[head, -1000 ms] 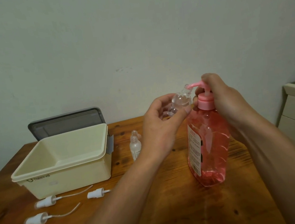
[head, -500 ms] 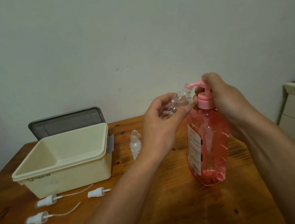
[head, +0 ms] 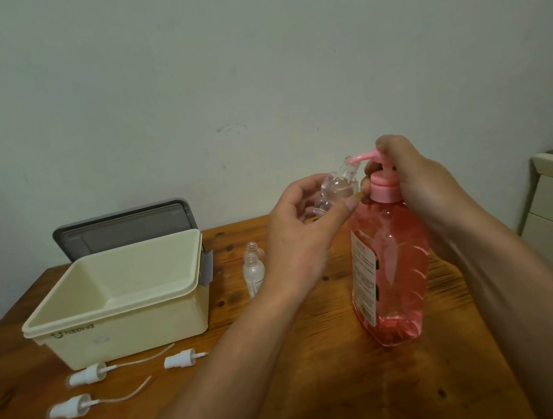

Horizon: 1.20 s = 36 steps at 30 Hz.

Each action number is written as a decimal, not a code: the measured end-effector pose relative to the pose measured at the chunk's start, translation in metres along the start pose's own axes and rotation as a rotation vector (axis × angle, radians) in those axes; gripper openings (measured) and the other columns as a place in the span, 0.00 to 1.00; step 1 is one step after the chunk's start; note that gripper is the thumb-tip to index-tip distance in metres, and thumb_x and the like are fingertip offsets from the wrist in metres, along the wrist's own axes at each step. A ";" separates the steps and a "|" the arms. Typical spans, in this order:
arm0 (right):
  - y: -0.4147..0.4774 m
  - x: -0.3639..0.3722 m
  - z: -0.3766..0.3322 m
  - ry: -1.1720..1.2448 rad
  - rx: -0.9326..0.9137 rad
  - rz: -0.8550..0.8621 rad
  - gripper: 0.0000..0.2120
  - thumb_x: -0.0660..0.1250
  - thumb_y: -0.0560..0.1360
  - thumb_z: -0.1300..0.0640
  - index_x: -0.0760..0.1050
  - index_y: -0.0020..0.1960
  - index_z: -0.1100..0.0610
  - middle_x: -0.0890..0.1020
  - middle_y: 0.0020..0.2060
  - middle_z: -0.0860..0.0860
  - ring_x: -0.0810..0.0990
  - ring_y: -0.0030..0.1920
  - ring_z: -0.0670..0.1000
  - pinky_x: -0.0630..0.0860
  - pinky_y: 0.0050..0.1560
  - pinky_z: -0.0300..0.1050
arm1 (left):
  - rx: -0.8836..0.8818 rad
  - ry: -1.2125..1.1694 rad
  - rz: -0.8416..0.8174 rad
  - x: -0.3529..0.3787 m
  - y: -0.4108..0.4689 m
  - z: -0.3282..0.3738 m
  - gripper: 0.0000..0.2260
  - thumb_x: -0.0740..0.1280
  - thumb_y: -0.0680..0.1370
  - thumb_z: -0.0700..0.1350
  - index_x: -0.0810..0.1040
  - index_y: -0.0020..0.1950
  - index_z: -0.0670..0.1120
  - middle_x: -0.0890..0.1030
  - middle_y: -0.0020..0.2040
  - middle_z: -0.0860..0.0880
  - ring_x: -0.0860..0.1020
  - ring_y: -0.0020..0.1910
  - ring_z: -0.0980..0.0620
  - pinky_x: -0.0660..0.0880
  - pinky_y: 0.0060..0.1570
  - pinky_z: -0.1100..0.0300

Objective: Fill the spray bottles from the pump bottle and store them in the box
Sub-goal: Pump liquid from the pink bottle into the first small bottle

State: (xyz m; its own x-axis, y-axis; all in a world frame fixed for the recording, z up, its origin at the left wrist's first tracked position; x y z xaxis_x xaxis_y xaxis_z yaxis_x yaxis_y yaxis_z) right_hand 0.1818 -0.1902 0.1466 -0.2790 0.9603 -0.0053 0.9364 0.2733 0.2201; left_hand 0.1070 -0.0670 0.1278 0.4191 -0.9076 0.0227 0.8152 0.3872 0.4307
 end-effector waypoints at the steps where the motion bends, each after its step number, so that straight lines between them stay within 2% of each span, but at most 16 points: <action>1: 0.000 0.000 0.000 -0.002 -0.003 0.004 0.17 0.58 0.78 0.44 0.76 0.42 0.54 0.80 0.29 0.49 0.78 0.34 0.52 0.72 0.39 0.49 | 0.001 0.000 0.002 0.000 0.000 0.000 0.18 0.75 0.72 0.43 0.77 0.60 0.48 0.82 0.53 0.51 0.81 0.51 0.53 0.78 0.47 0.70; 6: 0.001 -0.001 0.000 -0.011 -0.008 0.006 0.17 0.57 0.78 0.44 0.75 0.41 0.55 0.80 0.28 0.49 0.77 0.34 0.52 0.70 0.37 0.48 | 0.005 0.027 0.001 -0.001 0.001 -0.001 0.17 0.75 0.72 0.44 0.76 0.59 0.51 0.82 0.53 0.53 0.81 0.51 0.55 0.79 0.51 0.65; 10: 0.002 -0.001 0.001 0.000 -0.003 0.008 0.15 0.57 0.78 0.46 0.75 0.42 0.55 0.80 0.28 0.49 0.76 0.34 0.52 0.70 0.35 0.47 | 0.009 0.018 -0.001 -0.001 0.001 -0.001 0.16 0.75 0.72 0.43 0.76 0.57 0.52 0.82 0.53 0.53 0.80 0.50 0.56 0.78 0.48 0.69; 15: 0.003 0.000 0.003 0.008 0.001 0.014 0.17 0.58 0.77 0.42 0.76 0.41 0.53 0.81 0.29 0.49 0.78 0.33 0.52 0.73 0.41 0.51 | 0.010 0.024 -0.001 0.000 0.001 -0.001 0.17 0.75 0.72 0.43 0.76 0.58 0.51 0.82 0.53 0.53 0.81 0.50 0.56 0.79 0.49 0.67; 20: 0.003 -0.001 0.002 -0.006 -0.003 0.014 0.16 0.57 0.78 0.45 0.76 0.43 0.55 0.80 0.28 0.48 0.77 0.35 0.54 0.71 0.41 0.51 | 0.013 0.025 -0.008 0.000 0.000 -0.001 0.16 0.75 0.72 0.44 0.75 0.56 0.54 0.81 0.49 0.57 0.80 0.47 0.62 0.77 0.46 0.71; 27: 0.002 0.000 0.003 -0.034 -0.007 0.021 0.18 0.58 0.77 0.40 0.77 0.43 0.53 0.82 0.34 0.51 0.79 0.37 0.53 0.75 0.44 0.52 | 0.012 0.044 -0.003 0.000 0.001 -0.002 0.17 0.75 0.72 0.45 0.76 0.59 0.52 0.81 0.52 0.55 0.80 0.50 0.60 0.77 0.48 0.70; 31: 0.001 0.000 -0.001 -0.031 -0.006 0.014 0.16 0.56 0.79 0.47 0.74 0.43 0.57 0.79 0.31 0.52 0.75 0.35 0.55 0.70 0.35 0.47 | 0.011 0.016 -0.005 0.000 0.000 -0.001 0.16 0.74 0.73 0.42 0.75 0.57 0.51 0.81 0.50 0.56 0.80 0.46 0.62 0.76 0.44 0.73; 33: 0.000 0.000 -0.003 -0.016 -0.015 0.011 0.15 0.56 0.79 0.48 0.74 0.43 0.57 0.78 0.31 0.53 0.75 0.36 0.55 0.69 0.37 0.48 | 0.008 0.013 -0.002 0.000 0.000 -0.001 0.16 0.74 0.73 0.42 0.75 0.57 0.51 0.81 0.51 0.55 0.80 0.46 0.61 0.77 0.45 0.72; 36: -0.001 0.000 -0.002 -0.048 -0.019 0.008 0.17 0.56 0.79 0.44 0.75 0.43 0.55 0.79 0.32 0.52 0.75 0.37 0.55 0.70 0.39 0.49 | 0.006 0.018 -0.006 0.000 0.000 -0.002 0.16 0.75 0.72 0.43 0.75 0.58 0.51 0.81 0.51 0.56 0.79 0.45 0.65 0.76 0.43 0.73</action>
State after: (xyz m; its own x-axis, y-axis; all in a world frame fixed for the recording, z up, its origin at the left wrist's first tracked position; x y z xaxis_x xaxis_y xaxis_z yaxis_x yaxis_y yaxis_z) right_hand 0.1804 -0.1905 0.1480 -0.2604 0.9642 -0.0497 0.9343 0.2646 0.2389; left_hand 0.1078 -0.0670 0.1264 0.4216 -0.9068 0.0040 0.8153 0.3810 0.4361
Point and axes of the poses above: each hand's wrist, its own y-axis towards the middle knuckle, its own x-axis out of the palm, z = x × y, the point moved 4 cm from there along y, towards the middle knuckle
